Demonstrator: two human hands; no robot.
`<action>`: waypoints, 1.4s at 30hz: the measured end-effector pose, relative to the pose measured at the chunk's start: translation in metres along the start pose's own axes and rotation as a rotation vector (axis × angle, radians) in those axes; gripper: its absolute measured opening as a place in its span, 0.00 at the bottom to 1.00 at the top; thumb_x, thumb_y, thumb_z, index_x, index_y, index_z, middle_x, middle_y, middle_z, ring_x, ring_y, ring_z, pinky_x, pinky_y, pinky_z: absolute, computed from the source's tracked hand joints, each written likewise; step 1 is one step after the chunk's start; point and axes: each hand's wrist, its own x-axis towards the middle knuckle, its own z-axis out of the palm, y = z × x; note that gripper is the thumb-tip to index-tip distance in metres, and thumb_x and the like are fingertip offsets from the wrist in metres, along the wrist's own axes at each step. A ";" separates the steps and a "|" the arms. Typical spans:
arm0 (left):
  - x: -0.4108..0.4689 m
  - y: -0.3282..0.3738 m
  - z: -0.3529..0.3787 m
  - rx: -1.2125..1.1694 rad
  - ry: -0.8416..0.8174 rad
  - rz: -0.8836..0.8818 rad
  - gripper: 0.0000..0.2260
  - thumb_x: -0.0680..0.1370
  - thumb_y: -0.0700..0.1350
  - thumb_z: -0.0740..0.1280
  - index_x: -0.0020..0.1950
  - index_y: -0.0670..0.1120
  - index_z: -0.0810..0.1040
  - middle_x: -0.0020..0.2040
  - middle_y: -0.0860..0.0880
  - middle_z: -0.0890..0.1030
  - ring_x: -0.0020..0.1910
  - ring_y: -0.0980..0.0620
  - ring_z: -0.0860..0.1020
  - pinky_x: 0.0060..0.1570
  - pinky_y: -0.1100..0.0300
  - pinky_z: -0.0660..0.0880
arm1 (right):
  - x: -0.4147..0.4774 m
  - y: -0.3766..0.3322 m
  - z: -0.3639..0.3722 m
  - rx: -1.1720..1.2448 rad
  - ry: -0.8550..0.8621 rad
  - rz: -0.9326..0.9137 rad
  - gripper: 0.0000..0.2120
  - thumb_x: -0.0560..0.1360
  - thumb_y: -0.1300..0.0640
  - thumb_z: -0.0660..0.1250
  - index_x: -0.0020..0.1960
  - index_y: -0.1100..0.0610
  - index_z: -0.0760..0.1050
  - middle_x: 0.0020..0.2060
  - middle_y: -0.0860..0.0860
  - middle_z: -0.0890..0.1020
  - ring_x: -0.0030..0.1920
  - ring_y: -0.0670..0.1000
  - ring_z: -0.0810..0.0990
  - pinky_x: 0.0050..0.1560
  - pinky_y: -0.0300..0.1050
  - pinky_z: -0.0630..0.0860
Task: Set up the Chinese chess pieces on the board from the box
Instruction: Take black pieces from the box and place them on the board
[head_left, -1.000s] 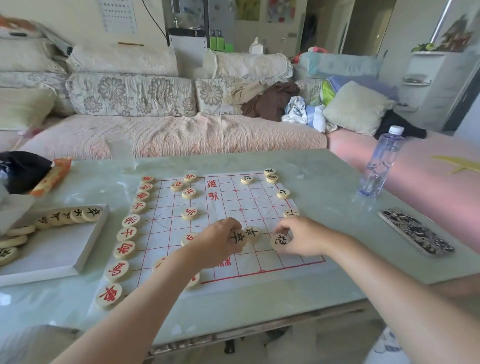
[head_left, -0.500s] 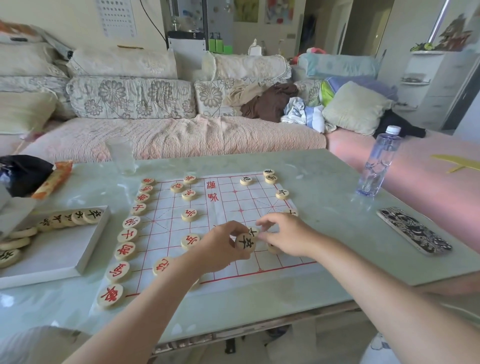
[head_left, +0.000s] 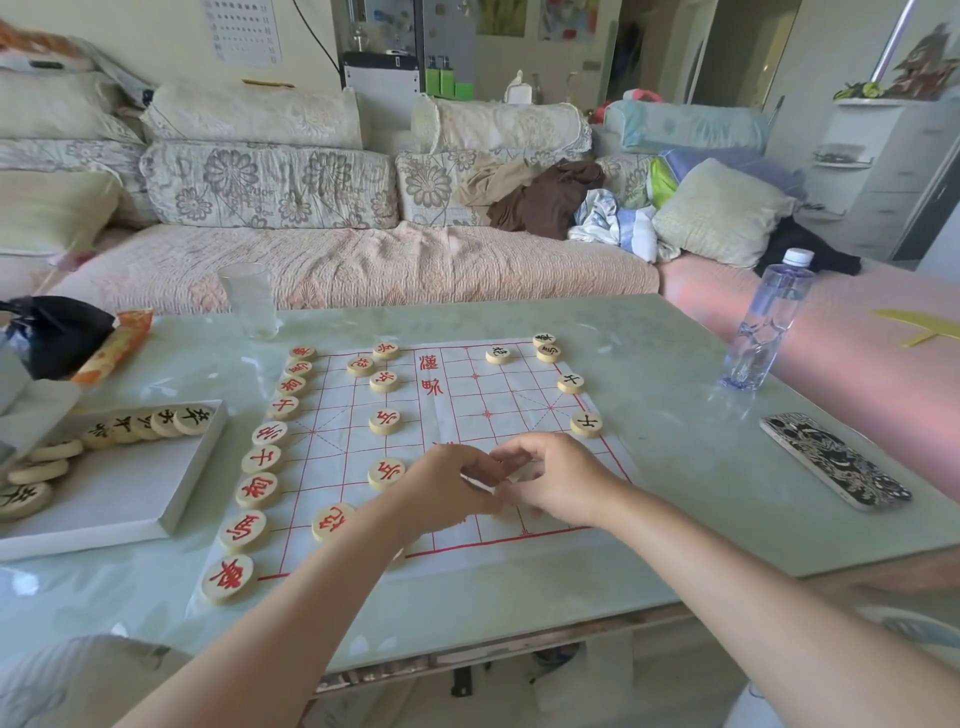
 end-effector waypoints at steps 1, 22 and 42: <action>0.001 0.000 -0.001 0.024 0.001 0.002 0.14 0.67 0.44 0.78 0.50 0.53 0.82 0.48 0.56 0.83 0.44 0.52 0.83 0.42 0.57 0.80 | 0.001 0.001 -0.001 0.020 0.007 0.011 0.15 0.69 0.59 0.76 0.54 0.47 0.82 0.48 0.46 0.85 0.40 0.58 0.85 0.34 0.46 0.80; 0.002 -0.001 0.001 0.256 0.083 -0.007 0.10 0.75 0.52 0.69 0.56 0.54 0.75 0.47 0.55 0.81 0.39 0.54 0.78 0.37 0.61 0.75 | -0.021 -0.013 -0.016 -0.459 -0.053 -0.027 0.17 0.69 0.47 0.76 0.56 0.45 0.78 0.49 0.40 0.78 0.46 0.38 0.76 0.40 0.28 0.68; -0.039 -0.046 -0.080 0.657 0.231 0.226 0.11 0.77 0.51 0.67 0.59 0.52 0.78 0.50 0.54 0.76 0.45 0.55 0.73 0.45 0.62 0.70 | 0.013 -0.063 0.037 -0.504 -0.041 -0.177 0.13 0.76 0.49 0.69 0.60 0.48 0.79 0.53 0.43 0.79 0.55 0.44 0.77 0.59 0.43 0.73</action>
